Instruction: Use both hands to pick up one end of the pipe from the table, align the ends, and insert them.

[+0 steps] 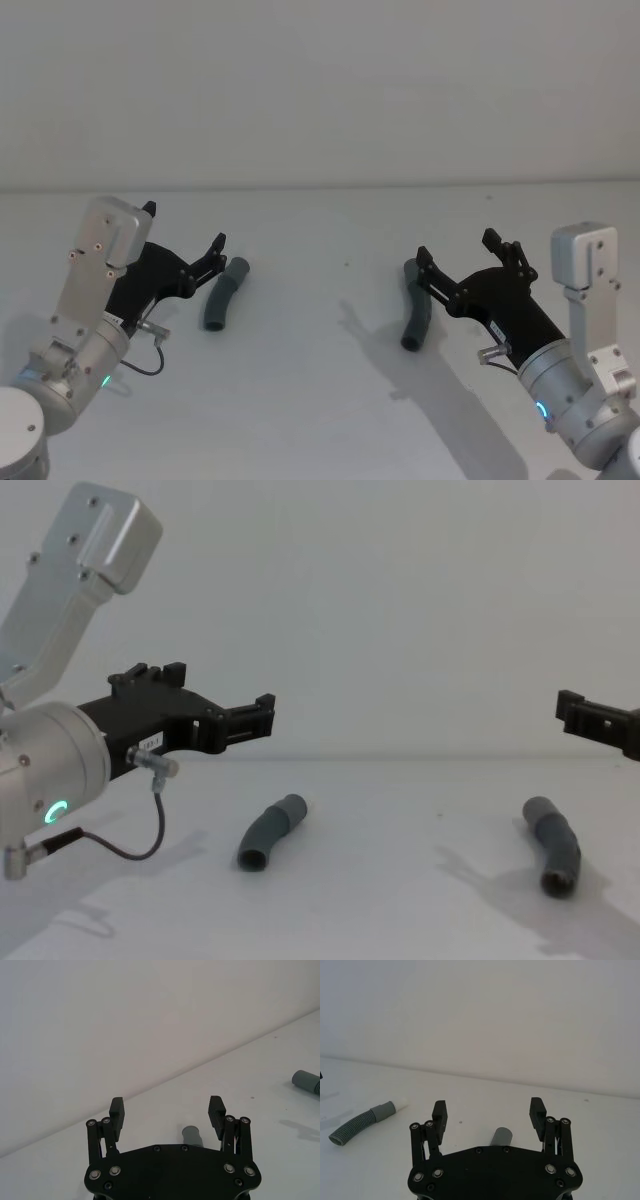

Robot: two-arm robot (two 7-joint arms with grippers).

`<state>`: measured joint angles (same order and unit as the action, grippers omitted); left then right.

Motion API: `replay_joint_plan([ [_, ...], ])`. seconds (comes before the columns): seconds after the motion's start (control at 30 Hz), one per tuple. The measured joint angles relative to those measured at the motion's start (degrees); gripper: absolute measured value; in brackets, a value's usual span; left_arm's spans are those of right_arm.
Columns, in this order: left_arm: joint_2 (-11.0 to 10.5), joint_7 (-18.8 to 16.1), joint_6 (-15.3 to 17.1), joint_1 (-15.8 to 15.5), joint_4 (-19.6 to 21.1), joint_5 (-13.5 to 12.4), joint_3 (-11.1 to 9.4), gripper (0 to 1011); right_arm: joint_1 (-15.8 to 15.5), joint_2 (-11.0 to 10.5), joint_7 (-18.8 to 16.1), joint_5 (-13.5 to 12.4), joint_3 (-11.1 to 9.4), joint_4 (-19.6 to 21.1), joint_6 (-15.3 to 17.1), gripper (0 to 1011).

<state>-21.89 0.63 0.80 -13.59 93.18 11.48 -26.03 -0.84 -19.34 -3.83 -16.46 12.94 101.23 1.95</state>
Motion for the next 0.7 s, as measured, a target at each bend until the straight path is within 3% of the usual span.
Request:
replay_joint_plan([
  [0.7,0.00,0.00,0.00,0.00,0.00,0.00,0.00,1001,0.00,0.00,0.00,0.00,0.00,0.00,0.00,1002],
])
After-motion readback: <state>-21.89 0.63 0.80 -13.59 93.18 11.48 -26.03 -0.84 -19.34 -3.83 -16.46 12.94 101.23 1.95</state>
